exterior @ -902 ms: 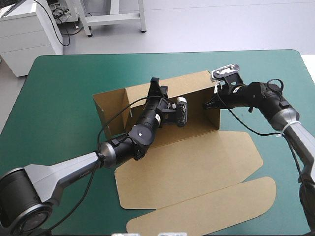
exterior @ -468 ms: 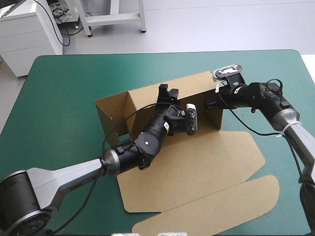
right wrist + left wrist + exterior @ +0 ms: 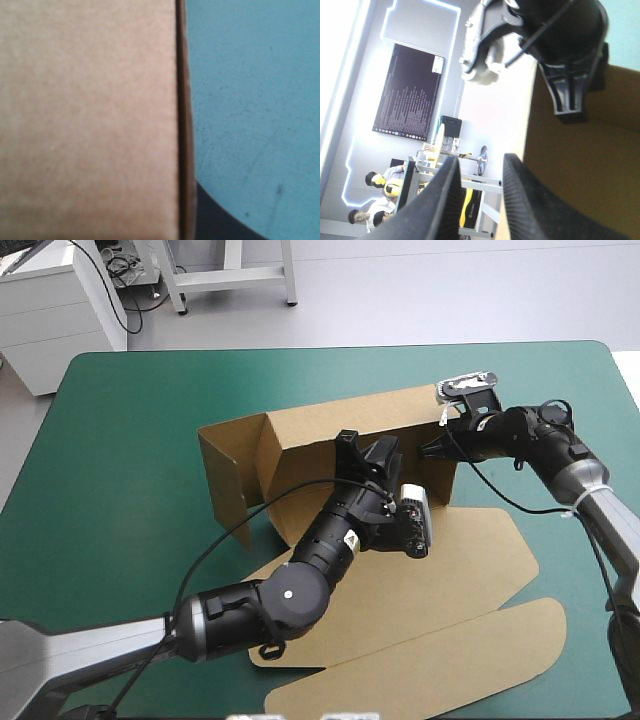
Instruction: Fold the box
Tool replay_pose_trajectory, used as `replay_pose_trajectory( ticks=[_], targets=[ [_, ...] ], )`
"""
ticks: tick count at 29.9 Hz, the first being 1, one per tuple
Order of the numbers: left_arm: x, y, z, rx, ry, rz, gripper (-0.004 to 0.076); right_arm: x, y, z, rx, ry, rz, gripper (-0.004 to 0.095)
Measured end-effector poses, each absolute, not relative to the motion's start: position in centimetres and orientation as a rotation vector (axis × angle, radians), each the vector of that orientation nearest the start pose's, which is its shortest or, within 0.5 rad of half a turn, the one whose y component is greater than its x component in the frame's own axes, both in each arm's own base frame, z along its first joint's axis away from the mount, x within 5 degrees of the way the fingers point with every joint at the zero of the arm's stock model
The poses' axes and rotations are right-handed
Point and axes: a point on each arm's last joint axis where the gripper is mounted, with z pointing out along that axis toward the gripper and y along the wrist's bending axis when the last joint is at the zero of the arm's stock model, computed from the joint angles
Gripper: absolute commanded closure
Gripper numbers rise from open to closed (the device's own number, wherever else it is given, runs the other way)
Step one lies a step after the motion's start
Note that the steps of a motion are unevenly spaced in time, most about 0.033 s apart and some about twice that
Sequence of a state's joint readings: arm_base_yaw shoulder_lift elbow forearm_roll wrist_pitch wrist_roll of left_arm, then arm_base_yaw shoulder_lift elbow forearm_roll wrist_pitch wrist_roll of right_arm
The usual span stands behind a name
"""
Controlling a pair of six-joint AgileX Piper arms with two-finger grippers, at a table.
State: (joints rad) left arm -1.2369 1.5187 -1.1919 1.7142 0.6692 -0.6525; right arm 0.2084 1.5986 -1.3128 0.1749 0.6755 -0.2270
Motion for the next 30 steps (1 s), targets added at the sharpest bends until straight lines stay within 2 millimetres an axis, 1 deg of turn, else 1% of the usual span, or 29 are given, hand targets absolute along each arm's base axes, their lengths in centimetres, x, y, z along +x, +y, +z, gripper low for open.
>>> replay_pose_trajectory(
  ticks=[1, 4, 7, 8, 9, 11, 12, 15, 18, 21, 25, 27, 30],
  targets=[
    [16.1, -30.3, 36.6, 1.28, 1.078, 0.451, 0.0722, 34.5, 8.3, 30.9, -0.415, 2.412, 0.186, 0.0909],
    [15.3, -28.5, 39.2, 1.194, 1.075, 0.436, 0.0724, 34.4, 8.3, 31.2, -0.436, 2.443, 0.18, 0.0909],
    [15.7, -25.9, 41.4, 1.094, 1.101, 0.45, 0.0724, 34.1, 8.1, 31.7, -0.467, 2.476, 0.154, 0.0909],
    [15.9, -25.0, 41.9, 1.066, 1.113, 0.454, 0.0724, 34.0, 8.1, 31.9, -0.477, 2.487, 0.145, 0.0909],
    [16.6, -23.7, 42.6, 1.02, 1.143, 0.461, 0.0724, 33.8, 8.0, 32.1, -0.483, 2.5, 0.139, 0.0909],
    [17.6, -21.7, 43.3, 0.954, 1.203, 0.461, 0.0724, 33.2, 7.8, 32.5, -0.493, 2.531, 0.133, 0.0908],
    [18.5, -20.2, 43.9, 0.899, 1.248, 0.469, 0.0724, 32.9, 7.7, 32.7, -0.498, 2.55, 0.13, 0.0908],
    [20.5, -16.5, 45.1, 0.758, 1.355, 0.462, 0.0724, 31.8, 7.5, 33.1, -0.506, 2.603, 0.133, 0.0908],
    [22.6, -12.8, 45.3, 0.617, 1.465, 0.481, 0.0724, 31.3, 7.4, 33.8, -0.506, 2.608, 0.133, 0.0909],
    [24.2, -9.8, 44.7, 0.484, 1.588, 0.447, 0.0724, 31.2, 7.4, 34.4, -0.5, 2.611, 0.136, 0.0909],
    [25.5, -6.4, 43.7, 0.339, 1.741, 0.393, 0.0724, 31.5, 7.4, 35.0, -0.473, 2.619, 0.141, 0.0909],
    [25.8, -4.8, 43.2, 0.282, 1.81, 0.388, 0.0724, 32.1, 7.6, 35.0, -0.466, 2.644, 0.143, 0.0909],
    [26.1, -2.8, 42.3, 0.219, 1.917, 0.386, 0.0724, 33.8, 7.9, 34.0, -0.47, 2.701, 0.146, 0.0909]
  ],
)
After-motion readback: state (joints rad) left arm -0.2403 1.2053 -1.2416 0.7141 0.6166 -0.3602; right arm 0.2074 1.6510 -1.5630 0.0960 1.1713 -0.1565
